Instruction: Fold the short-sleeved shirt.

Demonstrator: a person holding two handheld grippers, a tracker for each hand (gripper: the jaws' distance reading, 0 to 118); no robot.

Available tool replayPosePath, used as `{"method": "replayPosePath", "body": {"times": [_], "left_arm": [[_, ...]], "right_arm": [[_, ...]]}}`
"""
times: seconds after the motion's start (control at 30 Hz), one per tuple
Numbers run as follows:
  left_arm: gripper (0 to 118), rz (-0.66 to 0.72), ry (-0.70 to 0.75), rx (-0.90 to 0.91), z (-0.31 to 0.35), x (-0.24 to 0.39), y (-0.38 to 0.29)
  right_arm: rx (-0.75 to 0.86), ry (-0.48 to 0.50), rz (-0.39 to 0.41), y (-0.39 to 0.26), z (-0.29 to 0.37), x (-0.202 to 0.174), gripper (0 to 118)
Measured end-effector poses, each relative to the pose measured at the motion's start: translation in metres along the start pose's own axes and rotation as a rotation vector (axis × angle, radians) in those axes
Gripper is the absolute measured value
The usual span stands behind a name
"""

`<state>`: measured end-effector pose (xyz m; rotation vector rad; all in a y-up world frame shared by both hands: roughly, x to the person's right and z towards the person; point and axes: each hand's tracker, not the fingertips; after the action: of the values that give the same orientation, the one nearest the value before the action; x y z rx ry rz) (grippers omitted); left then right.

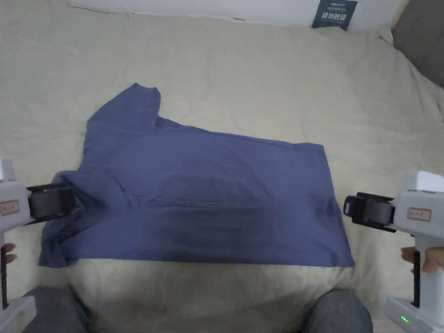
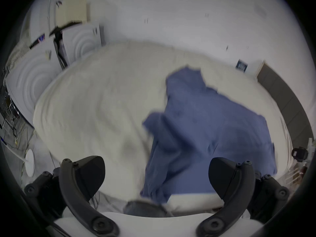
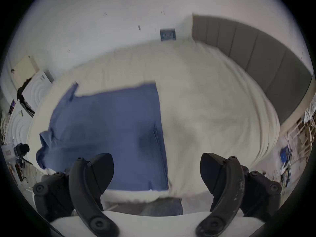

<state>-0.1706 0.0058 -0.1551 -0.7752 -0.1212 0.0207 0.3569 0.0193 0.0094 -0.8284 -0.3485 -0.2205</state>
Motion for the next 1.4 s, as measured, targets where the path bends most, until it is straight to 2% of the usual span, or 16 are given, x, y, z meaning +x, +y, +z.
{"method": "replayPosePath", "body": {"times": [0.17,0.23,0.47,0.5,0.6,0.63,0.67,0.7,0.73,0.8,0.83,0.9,1.07,1.27,1.3,1.4], "left_arm": [[118,-0.129,0.055,0.364,0.031,0.04,0.026],[118,-0.169,0.059,0.489,0.04,0.06,0.028],[115,-0.231,0.078,0.649,0.046,0.097,0.022],[109,-0.23,0.066,0.661,0.047,0.099,0.02],[65,-0.23,0.036,0.657,0.046,0.103,0.015],[45,-0.229,0.022,0.648,0.045,0.103,0.014],[36,-0.227,0.019,0.641,0.043,0.103,0.013],[31,-0.227,0.014,0.634,0.039,0.102,0.012],[31,-0.227,0.009,0.629,0.037,0.102,0.011],[8,-0.227,0.004,0.624,0.038,0.105,0.009],[1,-0.222,-0.001,0.618,0.038,0.105,0.008],[1,-0.214,-0.032,0.591,0.035,0.103,0.01],[0,-0.217,-0.041,0.513,0.016,0.101,0.032],[2,-0.048,-0.124,0.277,-0.039,0.083,0.106],[10,-0.043,-0.13,0.212,-0.055,0.081,0.122],[86,-0.076,-0.122,0.075,-0.101,0.078,0.159]], "right_arm": [[0.351,-0.024,0.128,0.02,0.041,-0.042,118],[0.476,-0.016,0.157,0.021,0.048,-0.058,118],[0.635,0.034,0.162,0.015,0.049,-0.094,118],[0.639,0.04,0.163,0.013,0.052,-0.101,118],[0.655,0.045,0.147,0.009,0.051,-0.109,116],[0.652,0.047,0.138,0.008,0.055,-0.113,106],[0.648,0.055,0.129,0.007,0.057,-0.114,89],[0.65,0.066,0.124,0.005,0.057,-0.115,83],[0.652,0.07,0.123,0.004,0.057,-0.117,83],[0.642,0.061,0.131,0.007,0.051,-0.115,35],[0.64,0.06,0.135,0.007,0.05,-0.115,11],[0.624,0.077,0.131,0.009,0.045,-0.111,2],[0.582,0.092,0.119,0.015,0.036,-0.109,1],[0.549,0.098,0.101,0.03,0.019,-0.104,1],[0.54,0.101,0.101,0.033,0.016,-0.105,1],[0.518,0.098,0.104,0.043,0.001,-0.105,1]]}}
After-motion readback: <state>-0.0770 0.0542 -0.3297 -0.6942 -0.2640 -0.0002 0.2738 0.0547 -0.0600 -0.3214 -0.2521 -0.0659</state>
